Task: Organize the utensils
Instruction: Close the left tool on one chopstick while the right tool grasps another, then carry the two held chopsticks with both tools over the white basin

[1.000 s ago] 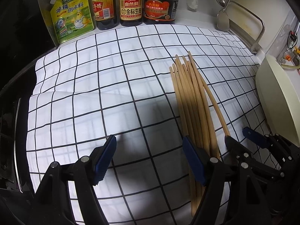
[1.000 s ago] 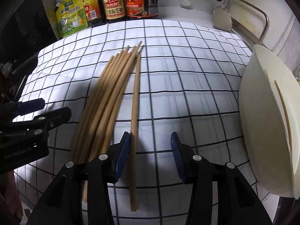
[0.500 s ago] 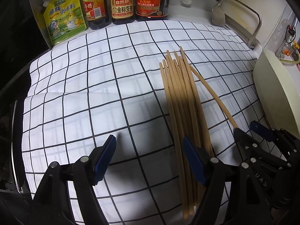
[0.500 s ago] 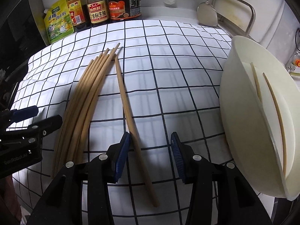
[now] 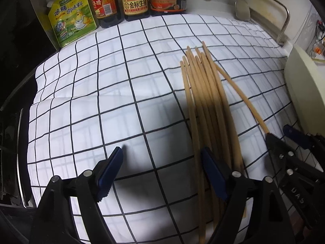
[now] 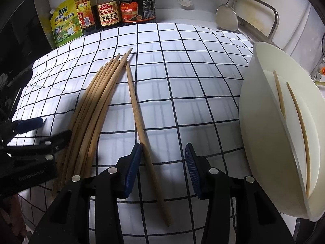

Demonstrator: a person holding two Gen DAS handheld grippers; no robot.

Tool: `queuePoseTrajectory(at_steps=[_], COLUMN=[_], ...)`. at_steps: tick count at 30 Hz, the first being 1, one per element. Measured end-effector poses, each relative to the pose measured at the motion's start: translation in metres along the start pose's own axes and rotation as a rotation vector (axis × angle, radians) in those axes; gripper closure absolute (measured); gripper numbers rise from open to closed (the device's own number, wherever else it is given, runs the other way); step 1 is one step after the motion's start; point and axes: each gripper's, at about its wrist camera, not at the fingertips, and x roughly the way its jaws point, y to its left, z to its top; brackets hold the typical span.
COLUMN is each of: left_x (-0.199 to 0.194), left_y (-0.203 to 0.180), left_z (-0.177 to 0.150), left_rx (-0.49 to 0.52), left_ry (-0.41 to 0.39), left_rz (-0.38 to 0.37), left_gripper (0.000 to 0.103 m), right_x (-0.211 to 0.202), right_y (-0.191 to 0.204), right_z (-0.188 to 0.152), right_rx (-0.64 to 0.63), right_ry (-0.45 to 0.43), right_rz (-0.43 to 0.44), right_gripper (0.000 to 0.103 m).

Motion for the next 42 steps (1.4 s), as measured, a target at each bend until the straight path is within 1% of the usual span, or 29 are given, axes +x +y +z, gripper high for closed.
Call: queuePoseTrajectory(at_steps=[5,8,12,15,16,17,18,19,20,21,22,23,24,25,27,32,39,42], left_x=[0.002,0.004,0.006,0.004,0.003,0.002,0.001,0.0,0.0,-0.001,-0.001,-0.002,-0.002,-0.002,-0.002,-0.007,-0.032,-0.048], left_y=[0.005,0.005,0.004,0.0,-0.002,-0.003,-0.006,-0.007,-0.008,-0.009,-0.01,-0.011,-0.011,-0.01,-0.008,-0.006,-0.005,-0.008], left_z=[0.002,0.005,0.008,0.008,0.008,0.009,0.009,0.009,0.009,0.01,0.011,0.011,0.011,0.011,0.011,0.01,0.015,0.018], left_rx=[-0.019,-0.029,-0.045,-0.021,-0.014,-0.008,0.0,0.005,0.009,0.015,0.02,0.024,0.025,0.025,0.021,0.01,0.013,0.016], left_ry=[-0.002,-0.003,-0.009,-0.022,-0.024,-0.026,-0.029,-0.03,-0.031,-0.031,-0.029,-0.026,-0.024,-0.02,-0.015,-0.008,-0.037,-0.055], left_rz=[0.011,0.009,-0.003,-0.014,-0.019,-0.023,-0.028,-0.032,-0.035,-0.041,-0.047,-0.05,-0.053,-0.06,-0.067,-0.081,-0.096,-0.103], left_gripper=[0.019,0.019,0.021,0.034,0.041,0.048,0.052,0.06,0.067,0.071,0.078,0.087,0.092,0.095,0.095,0.095,0.095,0.096], right_x=[0.002,0.004,0.008,0.009,0.01,0.01,0.01,0.01,0.01,0.009,0.009,0.008,0.008,0.008,0.006,-0.003,-0.027,-0.047], right_y=[0.002,0.005,0.008,0.013,0.015,0.016,0.016,0.017,0.02,0.024,0.027,0.029,0.029,0.027,0.023,0.012,0.007,0.004], right_z=[0.001,0.004,0.008,0.012,0.013,0.014,0.015,0.016,0.016,0.016,0.016,0.015,0.015,0.015,0.014,0.009,0.008,0.009], right_rx=[-0.016,-0.033,-0.063,-0.104,-0.116,-0.121,-0.121,-0.121,-0.127,-0.141,-0.147,-0.148,-0.142,-0.125,-0.093,-0.036,0.003,0.018], right_ry=[-0.001,-0.003,-0.009,-0.016,-0.014,-0.009,0.0,0.004,0.007,0.007,0.006,0.008,0.009,0.013,0.02,0.02,0.0,-0.025], right_rz=[-0.004,-0.011,-0.014,-0.021,-0.013,-0.002,0.028,0.044,0.051,0.05,0.046,0.047,0.049,0.061,0.081,0.094,0.124,0.147], right_gripper=[0.059,0.055,0.055,0.055,0.058,0.067,0.072,0.08,0.086,0.089,0.095,0.097,0.097,0.097,0.097,0.097,0.097,0.097])
